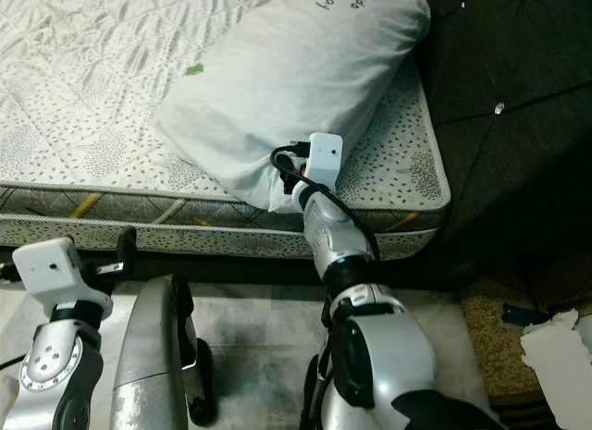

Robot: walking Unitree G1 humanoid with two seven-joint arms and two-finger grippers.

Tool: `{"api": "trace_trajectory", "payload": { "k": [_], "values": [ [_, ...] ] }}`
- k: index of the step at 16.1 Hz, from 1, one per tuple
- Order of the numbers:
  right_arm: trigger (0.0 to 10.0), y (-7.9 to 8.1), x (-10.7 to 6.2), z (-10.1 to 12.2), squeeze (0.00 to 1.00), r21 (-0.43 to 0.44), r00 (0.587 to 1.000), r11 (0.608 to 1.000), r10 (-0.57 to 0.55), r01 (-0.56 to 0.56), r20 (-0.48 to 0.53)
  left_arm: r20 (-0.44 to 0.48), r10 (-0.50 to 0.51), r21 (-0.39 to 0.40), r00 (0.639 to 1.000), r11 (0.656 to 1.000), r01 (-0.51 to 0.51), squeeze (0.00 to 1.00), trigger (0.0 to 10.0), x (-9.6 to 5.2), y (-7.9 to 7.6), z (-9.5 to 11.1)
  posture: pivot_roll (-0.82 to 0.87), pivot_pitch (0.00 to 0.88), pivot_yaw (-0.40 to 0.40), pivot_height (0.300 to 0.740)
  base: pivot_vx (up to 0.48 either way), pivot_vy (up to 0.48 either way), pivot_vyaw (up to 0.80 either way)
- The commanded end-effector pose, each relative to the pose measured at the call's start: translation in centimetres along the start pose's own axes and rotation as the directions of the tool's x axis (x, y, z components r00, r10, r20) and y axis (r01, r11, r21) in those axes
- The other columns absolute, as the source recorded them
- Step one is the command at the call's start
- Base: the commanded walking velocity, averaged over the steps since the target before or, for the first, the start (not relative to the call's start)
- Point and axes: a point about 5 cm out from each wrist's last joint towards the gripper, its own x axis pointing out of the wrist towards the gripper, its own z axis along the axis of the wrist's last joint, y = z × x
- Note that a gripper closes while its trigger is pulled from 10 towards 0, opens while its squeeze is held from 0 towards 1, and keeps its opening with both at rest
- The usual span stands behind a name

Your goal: Clean up the room

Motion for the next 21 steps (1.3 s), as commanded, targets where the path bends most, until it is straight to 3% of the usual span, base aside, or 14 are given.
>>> {"api": "trace_trajectory", "payload": {
  "k": [1,5,10,12,16,18,21],
  "values": [
    [0.0,0.1,-0.1,-1.4,0.00,0.017,0.997,1.000,-0.012,0.014,-0.072,0.012,0.013,0.011,1.000,1.000,-0.013,0.00,10.0,0.0,0.2,0.2,0.20,0.200,-0.067,0.510,0.000,0.000,0.00],
    [0.0,-0.1,-0.1,-1.9,0.00,0.051,0.995,0.998,-0.043,0.048,-0.093,0.010,0.023,0.013,1.000,1.000,-0.024,0.00,10.0,0.1,0.5,0.0,0.20,0.170,-0.060,0.510,0.000,0.000,0.00],
    [0.0,-3.1,0.0,-0.3,0.00,0.033,0.990,0.992,-0.116,0.118,-0.077,0.026,0.011,-0.004,1.000,1.000,-0.011,0.00,10.0,1.0,-0.2,-0.1,0.16,0.130,-0.063,0.510,0.000,0.000,0.00],
    [0.0,-6.3,0.0,2.9,0.00,0.019,0.978,0.978,-0.208,0.208,-0.018,0.038,0.005,-0.009,0.999,1.000,-0.005,0.00,10.0,1.6,-0.5,0.0,0.15,0.114,-0.066,0.510,0.000,0.000,0.00],
    [0.0,-8.9,-0.4,6.4,0.00,0.012,0.957,0.959,-0.284,0.283,0.063,0.053,0.007,-0.022,0.999,1.000,-0.006,0.00,10.0,2.1,-0.8,0.1,0.14,0.094,-0.075,0.510,0.000,0.000,0.00],
    [0.0,-11.7,-1.4,9.5,0.00,-0.008,0.920,0.931,-0.360,0.366,0.157,0.063,0.012,-0.030,0.998,0.999,-0.010,0.00,10.0,2.4,-0.9,0.0,0.13,0.077,-0.077,0.510,0.000,0.000,0.00],
    [0.0,-13.7,-2.5,12.2,0.00,-0.049,0.874,0.898,-0.412,0.437,0.259,0.063,0.009,-0.033,0.998,0.999,-0.007,0.00,10.0,2.8,-1.0,-0.2,0.12,0.065,-0.070,0.510,0.000,0.000,0.00]
  ]
}}
